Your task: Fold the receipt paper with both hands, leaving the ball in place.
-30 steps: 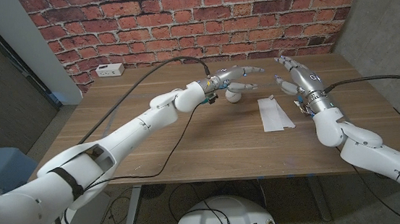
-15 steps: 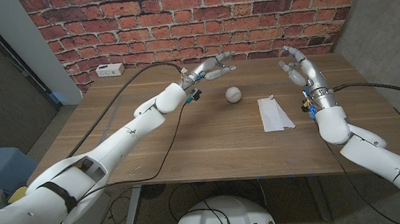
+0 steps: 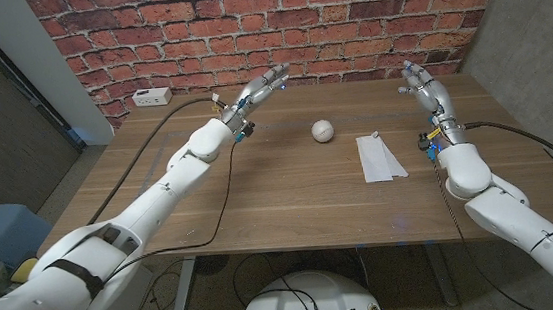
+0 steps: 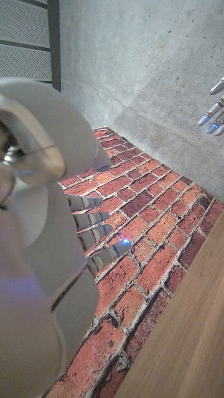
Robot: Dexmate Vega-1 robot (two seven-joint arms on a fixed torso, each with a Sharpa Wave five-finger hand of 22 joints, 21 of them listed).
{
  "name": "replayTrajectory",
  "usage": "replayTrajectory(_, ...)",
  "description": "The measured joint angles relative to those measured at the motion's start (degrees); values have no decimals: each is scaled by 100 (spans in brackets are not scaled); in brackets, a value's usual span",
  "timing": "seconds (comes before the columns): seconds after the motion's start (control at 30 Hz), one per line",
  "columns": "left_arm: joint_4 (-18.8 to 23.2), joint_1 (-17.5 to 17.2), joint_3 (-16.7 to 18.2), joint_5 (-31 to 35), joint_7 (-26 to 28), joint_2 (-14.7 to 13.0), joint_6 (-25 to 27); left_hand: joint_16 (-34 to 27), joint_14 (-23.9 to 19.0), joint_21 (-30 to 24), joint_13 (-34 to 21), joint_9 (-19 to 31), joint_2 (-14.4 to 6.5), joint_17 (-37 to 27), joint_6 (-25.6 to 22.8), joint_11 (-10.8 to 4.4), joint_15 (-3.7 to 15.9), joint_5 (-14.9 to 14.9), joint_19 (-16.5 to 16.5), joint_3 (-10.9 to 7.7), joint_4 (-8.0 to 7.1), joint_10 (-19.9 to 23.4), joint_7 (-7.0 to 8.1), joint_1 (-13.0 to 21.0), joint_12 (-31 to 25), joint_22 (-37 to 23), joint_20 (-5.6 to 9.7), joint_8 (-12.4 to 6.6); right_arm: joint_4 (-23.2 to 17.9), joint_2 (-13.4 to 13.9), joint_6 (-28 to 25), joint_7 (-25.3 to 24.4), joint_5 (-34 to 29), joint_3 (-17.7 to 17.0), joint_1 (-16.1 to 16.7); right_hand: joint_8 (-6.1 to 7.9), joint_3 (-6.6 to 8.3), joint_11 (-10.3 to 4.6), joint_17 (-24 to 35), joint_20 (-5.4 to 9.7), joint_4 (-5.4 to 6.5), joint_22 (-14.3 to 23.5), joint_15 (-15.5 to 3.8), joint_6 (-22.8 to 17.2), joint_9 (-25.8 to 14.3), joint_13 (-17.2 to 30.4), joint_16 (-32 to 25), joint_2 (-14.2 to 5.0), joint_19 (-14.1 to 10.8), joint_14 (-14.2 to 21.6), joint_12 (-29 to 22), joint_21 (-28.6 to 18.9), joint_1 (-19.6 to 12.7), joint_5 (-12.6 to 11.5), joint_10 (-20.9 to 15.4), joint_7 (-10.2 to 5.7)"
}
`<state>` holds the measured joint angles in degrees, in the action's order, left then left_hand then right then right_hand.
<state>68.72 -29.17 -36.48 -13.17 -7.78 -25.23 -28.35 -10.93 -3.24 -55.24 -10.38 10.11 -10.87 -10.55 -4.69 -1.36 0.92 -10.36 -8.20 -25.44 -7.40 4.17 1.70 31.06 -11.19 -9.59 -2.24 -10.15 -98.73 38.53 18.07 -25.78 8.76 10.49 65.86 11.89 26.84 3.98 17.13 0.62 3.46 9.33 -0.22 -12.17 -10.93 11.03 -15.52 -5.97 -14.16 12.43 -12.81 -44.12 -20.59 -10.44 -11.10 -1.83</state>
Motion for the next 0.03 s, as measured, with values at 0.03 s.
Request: replayTrajectory(0.03, -344, -46, 222, -66, -39, -19, -8, 0, 18, 0, 0, 0, -2, 0, 0, 0, 18, -10, 6, -6, -6, 0, 0, -2, 0, 0, 6, 0, -1, -37, 142, 227, 634, 0, 10, 0, 43, -10, -37, 0, -63, 0, -3, 0, 0, -4, 0, -2, 0, 22, 0, 27, -2, -19, -29, 0)
